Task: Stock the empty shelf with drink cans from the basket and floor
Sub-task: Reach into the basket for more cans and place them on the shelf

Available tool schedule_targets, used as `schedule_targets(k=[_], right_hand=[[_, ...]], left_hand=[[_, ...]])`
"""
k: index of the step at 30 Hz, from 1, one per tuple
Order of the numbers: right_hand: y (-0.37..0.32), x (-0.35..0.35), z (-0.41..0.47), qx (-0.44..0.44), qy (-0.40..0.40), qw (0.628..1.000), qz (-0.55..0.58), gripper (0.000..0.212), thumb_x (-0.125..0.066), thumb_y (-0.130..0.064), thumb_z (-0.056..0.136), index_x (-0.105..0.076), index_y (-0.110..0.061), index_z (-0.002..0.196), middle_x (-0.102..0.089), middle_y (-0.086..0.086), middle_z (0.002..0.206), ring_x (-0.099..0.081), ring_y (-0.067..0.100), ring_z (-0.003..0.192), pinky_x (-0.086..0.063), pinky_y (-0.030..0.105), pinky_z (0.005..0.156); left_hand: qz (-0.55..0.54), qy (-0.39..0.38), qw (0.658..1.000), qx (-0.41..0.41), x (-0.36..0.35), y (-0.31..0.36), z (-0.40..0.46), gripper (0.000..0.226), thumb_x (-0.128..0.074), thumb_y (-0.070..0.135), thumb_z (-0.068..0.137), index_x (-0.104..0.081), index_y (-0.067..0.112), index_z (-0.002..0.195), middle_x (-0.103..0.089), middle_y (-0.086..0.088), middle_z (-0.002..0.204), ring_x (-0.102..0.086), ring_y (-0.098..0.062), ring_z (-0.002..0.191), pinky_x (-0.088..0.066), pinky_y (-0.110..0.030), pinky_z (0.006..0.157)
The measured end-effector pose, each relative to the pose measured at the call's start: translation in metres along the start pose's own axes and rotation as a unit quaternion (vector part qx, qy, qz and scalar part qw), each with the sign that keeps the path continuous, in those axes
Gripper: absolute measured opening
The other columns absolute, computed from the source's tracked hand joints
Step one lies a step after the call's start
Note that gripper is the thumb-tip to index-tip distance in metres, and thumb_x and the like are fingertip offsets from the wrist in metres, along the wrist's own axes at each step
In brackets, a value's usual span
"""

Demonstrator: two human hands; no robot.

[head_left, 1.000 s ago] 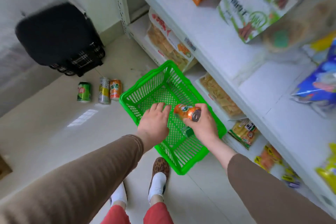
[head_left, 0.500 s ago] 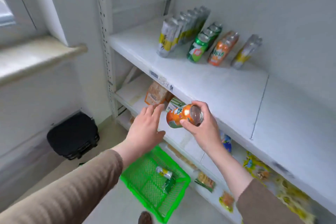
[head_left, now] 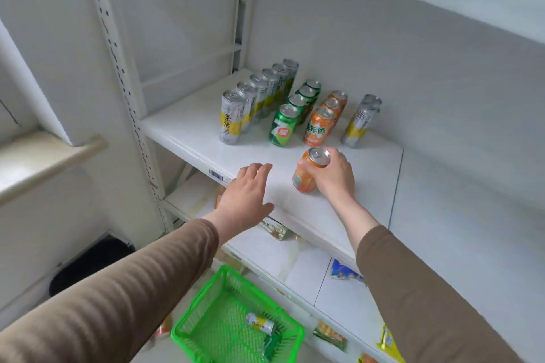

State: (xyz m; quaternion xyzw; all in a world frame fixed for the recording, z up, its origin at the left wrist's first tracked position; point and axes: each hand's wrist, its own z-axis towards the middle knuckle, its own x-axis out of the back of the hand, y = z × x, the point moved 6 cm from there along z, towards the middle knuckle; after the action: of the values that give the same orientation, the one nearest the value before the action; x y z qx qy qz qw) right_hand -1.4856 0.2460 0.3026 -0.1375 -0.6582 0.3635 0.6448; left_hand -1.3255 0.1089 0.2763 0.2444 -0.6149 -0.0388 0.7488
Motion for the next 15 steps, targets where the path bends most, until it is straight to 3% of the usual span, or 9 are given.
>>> schedule_targets(k=[5,9,12,15], right_hand=[[0.010,-0.015,0.048,-0.027,0.025,0.999,0.030,0.071,-0.079,-0.068,0.062,-0.058,-0.030,0.119,-0.059,0.000,0.121,-0.054,0.027,0.117,-0.050,0.043,0.093],[0.014,-0.026,0.058,-0.050,0.041,0.993,0.102,0.079,-0.086,-0.057,0.061,-0.048,-0.027,0.123,-0.052,0.002,0.124,-0.057,0.027,0.112,-0.052,0.045,0.093],[0.027,-0.045,0.041,-0.079,-0.005,0.977,0.199,0.075,-0.089,-0.039,0.066,-0.038,-0.029,0.120,-0.055,-0.008,0.118,-0.065,0.022,0.104,-0.061,0.047,0.078],[0.044,-0.052,0.032,-0.078,0.015,0.983,0.163,0.079,-0.085,-0.035,0.066,-0.032,-0.034,0.124,-0.053,-0.008,0.120,-0.064,0.023,0.102,-0.059,0.051,0.080]], left_hand=[[-0.011,-0.014,1.000,0.019,-0.011,-0.003,0.032,0.085,-0.069,0.038,0.081,-0.023,0.019,0.149,-0.033,-0.006,0.146,-0.033,-0.028,0.132,-0.041,-0.041,0.104],[-0.016,-0.031,0.999,0.018,-0.020,-0.007,0.050,0.084,-0.069,0.038,0.081,-0.023,0.020,0.149,-0.032,-0.005,0.147,-0.032,-0.028,0.132,-0.041,-0.042,0.104],[-0.027,-0.041,0.999,0.013,-0.027,-0.012,0.058,0.084,-0.068,0.038,0.081,-0.023,0.020,0.149,-0.031,-0.005,0.148,-0.032,-0.027,0.133,-0.040,-0.042,0.106],[-0.031,-0.047,0.998,0.005,-0.032,-0.018,0.063,0.084,-0.068,0.037,0.081,-0.023,0.020,0.149,-0.032,-0.005,0.148,-0.032,-0.027,0.133,-0.039,-0.040,0.106]])
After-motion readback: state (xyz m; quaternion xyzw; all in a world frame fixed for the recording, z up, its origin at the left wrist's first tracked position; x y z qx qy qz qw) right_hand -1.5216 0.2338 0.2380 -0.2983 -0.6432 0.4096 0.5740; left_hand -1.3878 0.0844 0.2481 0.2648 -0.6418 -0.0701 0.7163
